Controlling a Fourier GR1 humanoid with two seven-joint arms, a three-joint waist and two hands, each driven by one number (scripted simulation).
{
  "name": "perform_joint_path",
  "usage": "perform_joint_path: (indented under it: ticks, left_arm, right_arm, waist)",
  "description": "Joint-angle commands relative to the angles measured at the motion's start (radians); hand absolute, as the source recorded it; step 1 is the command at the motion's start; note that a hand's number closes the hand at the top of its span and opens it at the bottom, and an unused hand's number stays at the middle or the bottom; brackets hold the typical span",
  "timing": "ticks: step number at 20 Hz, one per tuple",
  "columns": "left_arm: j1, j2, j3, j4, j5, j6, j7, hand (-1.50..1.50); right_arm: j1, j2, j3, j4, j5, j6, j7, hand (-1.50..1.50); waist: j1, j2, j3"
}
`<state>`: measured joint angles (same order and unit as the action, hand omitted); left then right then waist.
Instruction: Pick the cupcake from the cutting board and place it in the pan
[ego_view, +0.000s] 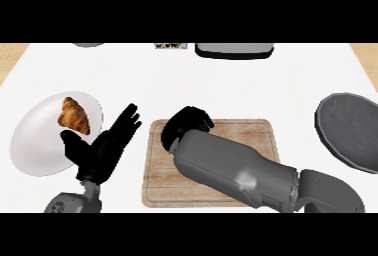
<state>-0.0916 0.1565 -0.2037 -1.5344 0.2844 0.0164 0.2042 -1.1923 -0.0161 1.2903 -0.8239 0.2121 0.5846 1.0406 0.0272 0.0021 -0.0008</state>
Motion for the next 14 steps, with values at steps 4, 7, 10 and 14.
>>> perform_joint_path:
  ticks: [4, 7, 10, 14]
  left_arm:
    - [0.004, -0.018, 0.011, 0.025, -0.015, 0.005, -0.009, 0.0]
    - [0.063, -0.006, 0.005, -0.059, -0.01, 0.01, 0.012, 0.0]
    - [0.038, 0.003, 0.059, -0.025, 0.017, 0.026, 0.015, 0.0]
    - [0.095, 0.008, 0.084, -0.009, 0.019, 0.034, -0.018, 0.0]
  right_arm:
    - [-0.011, 0.015, 0.005, 0.075, 0.145, 0.016, -0.036, 1.5]
    - [0.073, -0.001, -0.024, -0.05, 0.18, -0.107, 0.055, 1.5]
    - [0.166, -0.083, -0.127, -0.154, 0.166, -0.36, 0.042, 1.5]
    - [0.21, -0.155, -0.246, -0.286, 0.204, -0.576, 0.045, 1.5]
  waist:
    - [-0.014, 0.0, 0.0]
    - [-0.029, -0.009, 0.002]
    - [-0.109, -0.033, 0.008]
    - [-0.155, -0.055, 0.009]
